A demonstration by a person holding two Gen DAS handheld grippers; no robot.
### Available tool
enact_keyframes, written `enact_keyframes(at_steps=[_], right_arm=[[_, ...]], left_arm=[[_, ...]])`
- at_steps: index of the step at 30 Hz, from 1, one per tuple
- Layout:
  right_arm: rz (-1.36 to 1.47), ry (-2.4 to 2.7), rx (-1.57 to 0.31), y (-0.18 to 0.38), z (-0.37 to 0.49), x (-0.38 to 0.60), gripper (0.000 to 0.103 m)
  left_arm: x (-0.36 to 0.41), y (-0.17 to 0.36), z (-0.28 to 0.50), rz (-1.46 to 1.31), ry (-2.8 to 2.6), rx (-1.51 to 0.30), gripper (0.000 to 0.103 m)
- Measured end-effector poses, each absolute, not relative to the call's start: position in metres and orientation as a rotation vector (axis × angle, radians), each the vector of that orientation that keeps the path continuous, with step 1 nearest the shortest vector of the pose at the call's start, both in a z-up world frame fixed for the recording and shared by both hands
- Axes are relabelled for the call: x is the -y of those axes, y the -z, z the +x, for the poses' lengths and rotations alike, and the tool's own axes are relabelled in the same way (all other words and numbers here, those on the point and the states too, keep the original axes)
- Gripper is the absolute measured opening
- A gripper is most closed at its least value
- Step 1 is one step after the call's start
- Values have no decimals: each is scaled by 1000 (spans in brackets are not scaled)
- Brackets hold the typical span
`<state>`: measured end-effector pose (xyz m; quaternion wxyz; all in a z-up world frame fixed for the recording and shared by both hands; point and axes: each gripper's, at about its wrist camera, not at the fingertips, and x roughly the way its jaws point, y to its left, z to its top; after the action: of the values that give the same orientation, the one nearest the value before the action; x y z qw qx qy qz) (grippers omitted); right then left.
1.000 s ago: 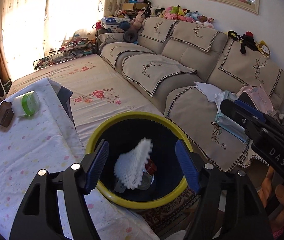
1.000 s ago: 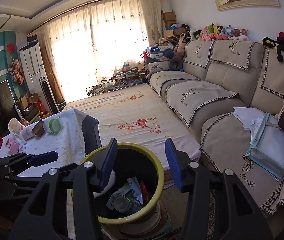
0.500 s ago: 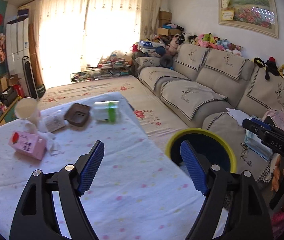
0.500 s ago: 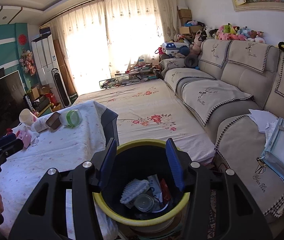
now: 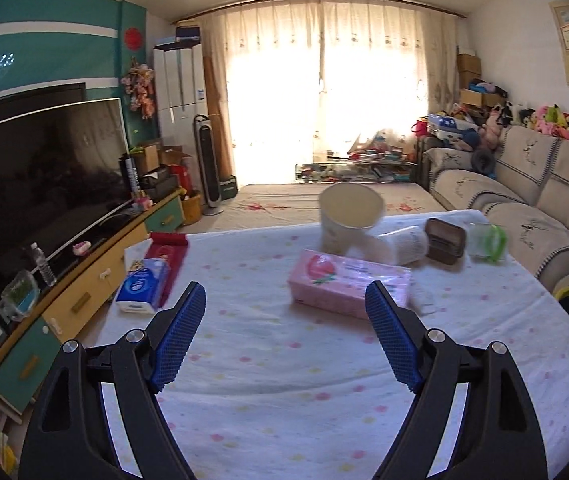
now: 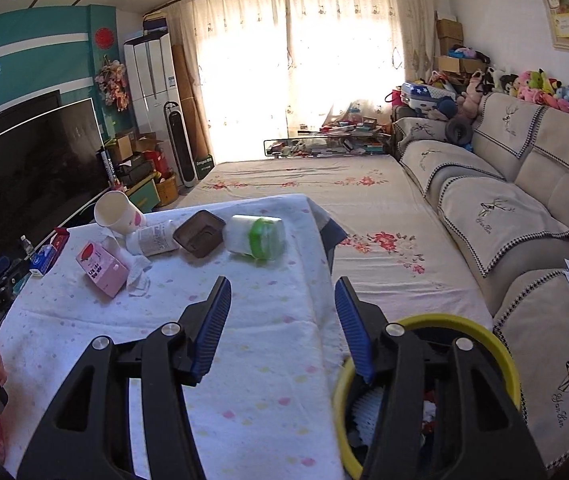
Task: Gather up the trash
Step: 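Grasp the clear green-lidded jar with the right tool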
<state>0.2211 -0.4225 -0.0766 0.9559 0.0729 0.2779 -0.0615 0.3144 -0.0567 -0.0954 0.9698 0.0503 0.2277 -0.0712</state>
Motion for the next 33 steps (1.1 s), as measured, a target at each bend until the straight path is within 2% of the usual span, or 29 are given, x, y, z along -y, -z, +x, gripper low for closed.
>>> enact_keyframes(at_steps=[7,12,17,33], right_arm=[[138,158,-586,76,300,391,56],[144,254,-615,92,362,388,67],[207,294,-682,118,404,398,67],[196,364,-738,143,432,393,74]], left_arm=[[7,114,336,-56,164,-554,81],[-1,113,332,-119,167,-563,84],[7,113,328,-126,169,-574,84],[20,116,329,-95,192,-589,84]])
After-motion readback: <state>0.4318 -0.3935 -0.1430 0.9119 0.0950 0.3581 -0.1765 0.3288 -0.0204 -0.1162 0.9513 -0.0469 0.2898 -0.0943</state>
